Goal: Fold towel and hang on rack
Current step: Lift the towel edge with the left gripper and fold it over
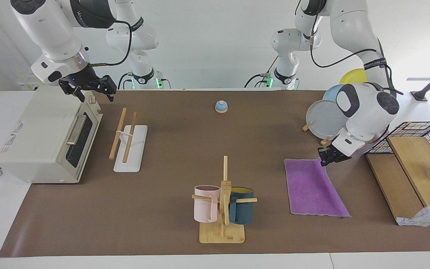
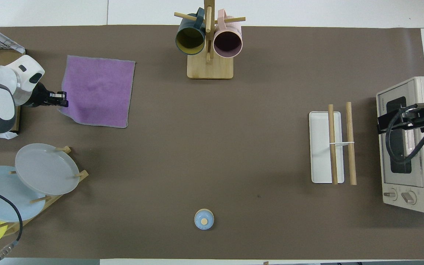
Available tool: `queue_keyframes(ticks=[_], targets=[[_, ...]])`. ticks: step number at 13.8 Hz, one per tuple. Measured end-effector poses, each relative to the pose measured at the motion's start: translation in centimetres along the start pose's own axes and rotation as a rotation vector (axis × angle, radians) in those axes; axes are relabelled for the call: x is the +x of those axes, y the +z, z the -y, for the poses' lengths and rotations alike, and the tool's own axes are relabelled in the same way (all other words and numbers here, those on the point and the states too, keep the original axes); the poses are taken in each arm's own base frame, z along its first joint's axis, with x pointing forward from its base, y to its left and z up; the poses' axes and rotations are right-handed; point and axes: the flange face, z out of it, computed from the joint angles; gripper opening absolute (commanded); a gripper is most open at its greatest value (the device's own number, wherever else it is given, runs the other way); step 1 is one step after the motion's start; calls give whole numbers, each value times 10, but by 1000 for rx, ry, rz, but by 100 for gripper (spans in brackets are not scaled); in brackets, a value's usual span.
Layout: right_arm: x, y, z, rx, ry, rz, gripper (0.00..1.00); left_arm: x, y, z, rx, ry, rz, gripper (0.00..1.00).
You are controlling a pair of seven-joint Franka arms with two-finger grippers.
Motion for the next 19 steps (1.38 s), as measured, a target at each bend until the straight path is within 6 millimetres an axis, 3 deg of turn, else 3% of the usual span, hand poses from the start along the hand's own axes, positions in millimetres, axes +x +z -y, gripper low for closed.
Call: queue_keyframes(ticks=[3, 4, 5, 6, 8, 10, 14, 16, 19], targets=[[0, 0, 0, 0, 0, 0, 100, -19, 32, -64, 7, 69, -12, 0], [0, 0, 0, 0, 0, 0, 100, -32, 51, -78, 14, 84, -32, 69], [0, 0, 0, 0, 0, 0, 100, -46, 68, -85, 19, 96, -32, 100], [0, 0, 0, 0, 0, 0, 100, -57, 79, -86, 22, 98, -25, 100], [0, 0, 0, 0, 0, 0, 100, -63, 83, -79, 26, 87, -20, 100], [0, 0, 0, 0, 0, 0, 100, -60, 71, -65, 26, 63, -20, 100], [0, 0, 0, 0, 0, 0, 100, -38, 16, -25, 10, -5, 14, 100], [0, 0, 0, 0, 0, 0, 100, -36, 9, -7, 8, -36, 5, 100], [0, 0, 0, 0, 0, 0, 100, -35, 17, 15, -72, -98, -10, 100]])
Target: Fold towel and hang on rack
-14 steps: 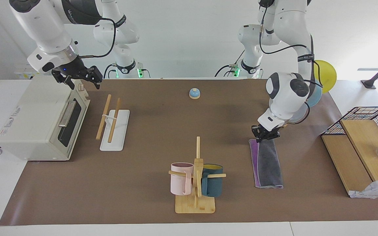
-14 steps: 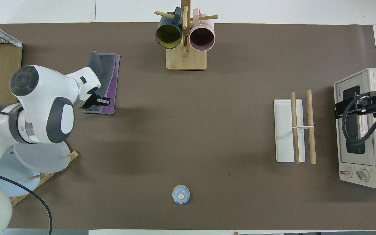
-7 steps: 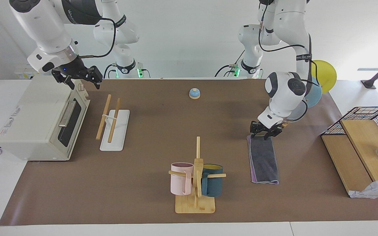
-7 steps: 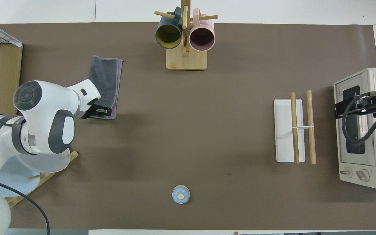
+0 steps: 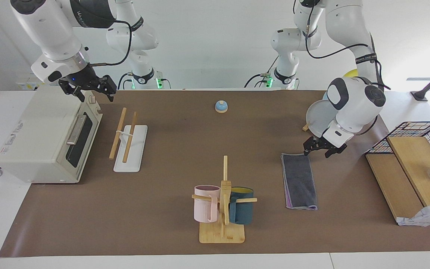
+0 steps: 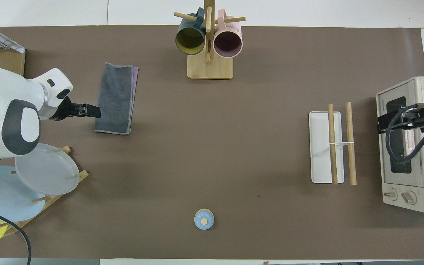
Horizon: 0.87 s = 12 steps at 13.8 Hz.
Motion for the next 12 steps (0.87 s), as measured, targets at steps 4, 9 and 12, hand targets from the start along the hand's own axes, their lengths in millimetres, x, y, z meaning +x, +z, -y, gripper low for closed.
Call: queue_keyframes(ticks=[4, 9, 12], targets=[[0, 0, 0, 0, 0, 0, 100, 5, 41, 20, -107, -44, -3, 99], [0, 0, 0, 0, 0, 0, 100, 12, 61, 29, -161, -86, -22, 95], [0, 0, 0, 0, 0, 0, 100, 23, 58, 26, -167, -83, -41, 89]])
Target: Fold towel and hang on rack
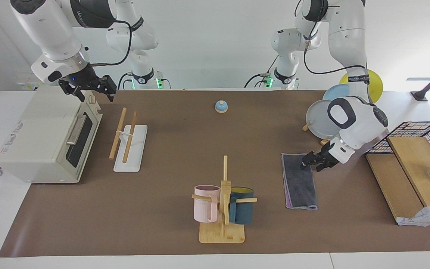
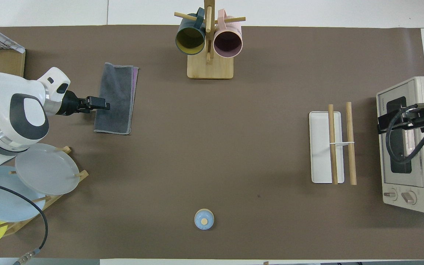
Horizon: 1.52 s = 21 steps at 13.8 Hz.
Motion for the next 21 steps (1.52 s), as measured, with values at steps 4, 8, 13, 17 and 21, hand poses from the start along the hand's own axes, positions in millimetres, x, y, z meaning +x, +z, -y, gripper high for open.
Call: queue_keyframes(ticks=[4, 8, 13, 17, 21], targets=[[0, 0, -2, 0, 3, 1, 100, 2, 8, -5, -1, 20, 6, 75], [0, 0, -2, 0, 3, 1, 100, 2, 9, -10, 2, 55, 9, 54], [0, 0, -2, 0, 3, 1, 100, 1, 11, -9, 7, 88, 14, 30], [0, 0, -2, 0, 3, 1, 100, 1, 12, -8, 8, 97, 15, 0], [0, 0, -2, 0, 3, 1, 100, 1, 13, -8, 8, 97, 17, 0]])
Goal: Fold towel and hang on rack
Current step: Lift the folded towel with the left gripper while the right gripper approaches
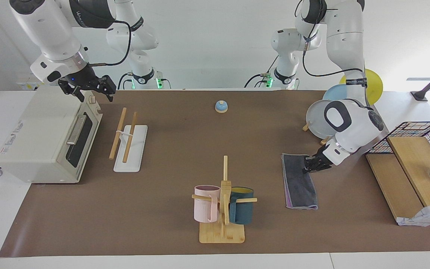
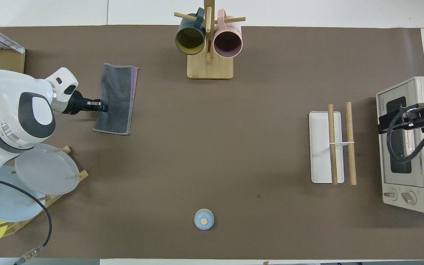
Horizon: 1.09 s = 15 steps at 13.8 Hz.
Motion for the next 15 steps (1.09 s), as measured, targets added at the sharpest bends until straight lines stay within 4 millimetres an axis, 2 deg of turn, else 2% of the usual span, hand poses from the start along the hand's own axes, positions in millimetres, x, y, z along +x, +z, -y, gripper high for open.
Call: queue_keyframes(ticks=[3, 6, 10, 15], targets=[[0, 0, 0, 0, 0, 0, 100, 2, -3, 0, -3, 1, 1, 0], [0, 0, 0, 0, 0, 0, 100, 14, -22, -9, -30, -62, 21, 0], [0, 0, -1, 0, 1, 0, 100, 32, -56, -32, -57, -285, 31, 0], [-1, 3, 1, 17, -2, 7, 100, 33, -88, -83, -64, -590, 20, 0]])
